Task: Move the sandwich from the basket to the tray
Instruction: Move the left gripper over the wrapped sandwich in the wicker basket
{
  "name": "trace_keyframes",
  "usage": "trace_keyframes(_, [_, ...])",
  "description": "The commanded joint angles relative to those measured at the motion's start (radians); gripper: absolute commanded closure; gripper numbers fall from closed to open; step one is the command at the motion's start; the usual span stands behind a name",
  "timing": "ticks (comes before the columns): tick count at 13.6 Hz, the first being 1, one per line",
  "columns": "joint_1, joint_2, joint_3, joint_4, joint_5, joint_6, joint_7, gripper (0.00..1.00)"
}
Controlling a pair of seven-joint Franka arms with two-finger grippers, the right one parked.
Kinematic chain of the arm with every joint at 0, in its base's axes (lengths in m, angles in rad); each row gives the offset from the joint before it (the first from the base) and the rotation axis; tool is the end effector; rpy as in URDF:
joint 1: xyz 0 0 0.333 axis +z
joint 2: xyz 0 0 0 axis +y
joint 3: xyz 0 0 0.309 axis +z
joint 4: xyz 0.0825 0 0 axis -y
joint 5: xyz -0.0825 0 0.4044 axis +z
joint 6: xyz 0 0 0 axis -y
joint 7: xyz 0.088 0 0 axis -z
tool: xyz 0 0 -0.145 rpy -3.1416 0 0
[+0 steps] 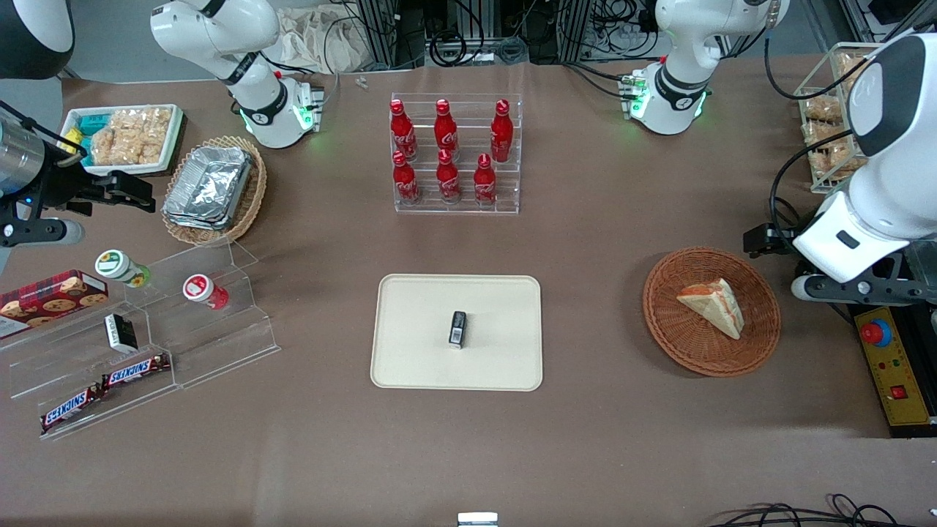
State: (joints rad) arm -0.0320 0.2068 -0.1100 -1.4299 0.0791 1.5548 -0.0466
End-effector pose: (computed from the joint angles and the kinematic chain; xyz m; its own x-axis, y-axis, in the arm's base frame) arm 0.6249 -0.0718 0.5234 0.9926 -0.0931 -0.0778 -0.0979 -0.9934 -0.0600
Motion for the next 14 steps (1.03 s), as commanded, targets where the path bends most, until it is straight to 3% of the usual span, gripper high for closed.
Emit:
trace_keyframes(1, [0.02, 0.019, -0.002, 0.039, -0.028, -0.024, 0.013, 0.0])
trace_keyframes(5, [0.034, 0.037, 0.0, 0.017, -0.015, -0.038, -0.01, 0.0])
trace_keyframes(8, [0.075, 0.025, 0.001, -0.093, -0.015, 0.071, -0.118, 0.0])
trace_keyframes(14, [0.092, -0.003, 0.0, -0.455, -0.012, 0.564, -0.583, 0.0])
